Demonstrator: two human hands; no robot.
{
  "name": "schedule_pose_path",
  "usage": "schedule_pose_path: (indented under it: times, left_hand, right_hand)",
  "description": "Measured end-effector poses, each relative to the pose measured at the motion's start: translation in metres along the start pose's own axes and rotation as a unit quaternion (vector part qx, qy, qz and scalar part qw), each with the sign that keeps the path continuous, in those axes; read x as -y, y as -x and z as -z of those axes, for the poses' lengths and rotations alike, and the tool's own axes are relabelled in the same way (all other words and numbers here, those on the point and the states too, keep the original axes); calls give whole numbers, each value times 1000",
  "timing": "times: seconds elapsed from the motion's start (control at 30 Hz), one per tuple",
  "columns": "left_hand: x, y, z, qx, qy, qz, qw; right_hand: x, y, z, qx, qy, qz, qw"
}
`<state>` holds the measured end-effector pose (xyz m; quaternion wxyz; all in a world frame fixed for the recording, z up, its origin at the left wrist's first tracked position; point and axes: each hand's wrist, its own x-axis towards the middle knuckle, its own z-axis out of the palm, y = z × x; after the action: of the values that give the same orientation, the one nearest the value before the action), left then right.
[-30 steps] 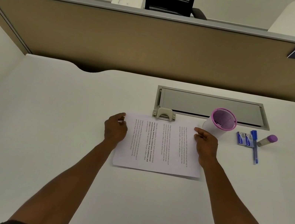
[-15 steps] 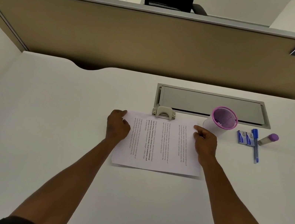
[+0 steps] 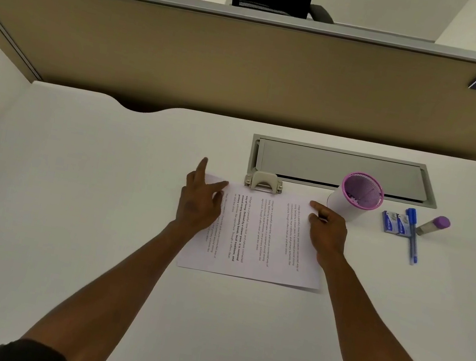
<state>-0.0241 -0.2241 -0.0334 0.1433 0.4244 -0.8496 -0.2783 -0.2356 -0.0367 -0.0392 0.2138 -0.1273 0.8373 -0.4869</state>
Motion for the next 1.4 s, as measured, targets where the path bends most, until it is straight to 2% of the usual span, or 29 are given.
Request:
schedule_pose_path:
  times: [0.2, 0.6, 0.87, 1.07, 1.4]
  left_hand:
    - [-2, -1, -15, 67, -95, -76, 990]
    - [-6, -2, -16, 101, -139, -80, 982]
    - [-8, -4, -19, 100, -163, -87, 978]
    - [-3, -3, -23, 86, -205, -134, 966]
    - [-2, -5, -25, 78, -177, -128, 973]
  right_hand:
    - [1, 1, -1, 1, -2, -3, 1000]
    - [2, -1, -1, 0, -16, -12, 1000]
    - [4, 0, -1, -2, 1, 0, 1000]
    - [3, 4, -4, 2, 79, 59, 995]
    - [5, -1, -3, 15, 34, 10, 999]
